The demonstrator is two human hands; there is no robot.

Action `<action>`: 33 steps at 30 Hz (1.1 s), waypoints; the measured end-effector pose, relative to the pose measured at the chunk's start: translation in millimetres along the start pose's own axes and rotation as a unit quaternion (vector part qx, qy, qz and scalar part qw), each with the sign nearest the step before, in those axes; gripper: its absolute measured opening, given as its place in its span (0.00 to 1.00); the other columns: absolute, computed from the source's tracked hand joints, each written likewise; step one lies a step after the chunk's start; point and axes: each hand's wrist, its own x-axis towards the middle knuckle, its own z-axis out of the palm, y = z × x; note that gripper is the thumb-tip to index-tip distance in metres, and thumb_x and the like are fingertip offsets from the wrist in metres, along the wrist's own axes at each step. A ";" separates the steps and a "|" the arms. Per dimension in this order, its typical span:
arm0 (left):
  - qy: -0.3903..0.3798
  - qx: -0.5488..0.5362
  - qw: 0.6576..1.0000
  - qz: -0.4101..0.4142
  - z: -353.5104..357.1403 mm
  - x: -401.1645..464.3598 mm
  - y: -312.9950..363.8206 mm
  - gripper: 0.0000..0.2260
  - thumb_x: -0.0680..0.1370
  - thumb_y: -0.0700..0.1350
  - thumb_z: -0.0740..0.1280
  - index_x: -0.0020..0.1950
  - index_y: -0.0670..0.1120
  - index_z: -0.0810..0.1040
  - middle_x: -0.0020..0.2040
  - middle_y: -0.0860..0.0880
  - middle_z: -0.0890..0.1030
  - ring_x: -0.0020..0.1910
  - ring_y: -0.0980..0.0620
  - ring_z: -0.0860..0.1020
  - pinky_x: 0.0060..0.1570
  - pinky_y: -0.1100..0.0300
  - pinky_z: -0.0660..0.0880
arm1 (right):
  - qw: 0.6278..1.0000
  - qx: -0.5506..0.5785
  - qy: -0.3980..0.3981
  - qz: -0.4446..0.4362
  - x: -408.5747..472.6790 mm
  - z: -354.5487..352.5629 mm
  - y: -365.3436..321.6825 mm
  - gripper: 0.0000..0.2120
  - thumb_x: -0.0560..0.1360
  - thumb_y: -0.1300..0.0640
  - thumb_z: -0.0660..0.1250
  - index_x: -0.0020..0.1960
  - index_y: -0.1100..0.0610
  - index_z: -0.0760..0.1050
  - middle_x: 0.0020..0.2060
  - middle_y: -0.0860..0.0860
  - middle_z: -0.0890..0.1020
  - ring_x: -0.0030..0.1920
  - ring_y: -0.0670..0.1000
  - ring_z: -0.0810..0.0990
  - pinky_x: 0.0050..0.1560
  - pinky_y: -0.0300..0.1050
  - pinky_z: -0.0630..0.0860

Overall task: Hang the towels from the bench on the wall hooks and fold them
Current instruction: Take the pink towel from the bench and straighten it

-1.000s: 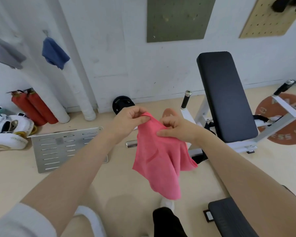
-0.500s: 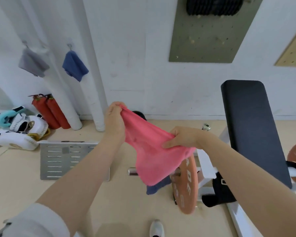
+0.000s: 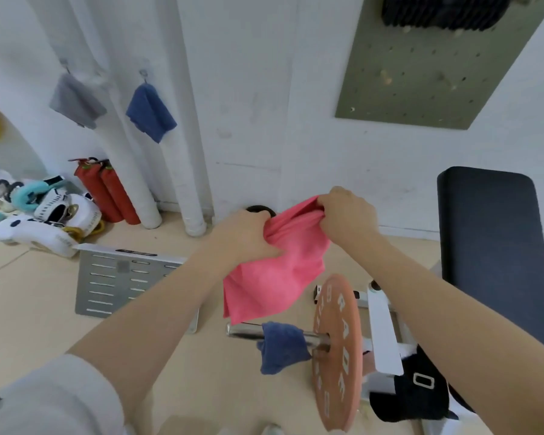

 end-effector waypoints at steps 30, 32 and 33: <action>0.009 -0.300 0.954 -0.017 -46.2 95.9 -164.8 0.08 0.71 0.41 0.72 0.37 0.54 0.77 0.23 0.62 0.75 0.26 0.65 0.74 0.32 0.76 0.67 | 0.955 0.277 0.017 0.103 153.7 44.8 -42.0 0.07 0.72 0.55 0.68 0.38 0.55 0.74 0.36 0.51 0.78 0.42 0.53 0.76 0.41 0.42 0.68; 0.021 -0.327 0.945 -0.012 -53.6 104.2 -181.0 0.08 0.72 0.40 0.72 0.38 0.52 0.77 0.28 0.59 0.75 0.27 0.65 0.74 0.33 0.76 0.68 | 0.887 0.450 0.007 0.107 162.4 41.0 -55.4 0.07 0.72 0.60 0.68 0.36 0.56 0.73 0.33 0.51 0.77 0.37 0.50 0.76 0.42 0.43 0.72; 0.033 -0.335 0.942 -0.009 -56.2 107.6 -189.7 0.07 0.72 0.39 0.72 0.39 0.51 0.78 0.33 0.58 0.75 0.30 0.66 0.74 0.35 0.77 0.68 | 0.825 0.554 -0.018 0.107 164.9 38.5 -61.6 0.08 0.73 0.63 0.68 0.36 0.57 0.73 0.32 0.51 0.77 0.35 0.48 0.77 0.43 0.42 0.74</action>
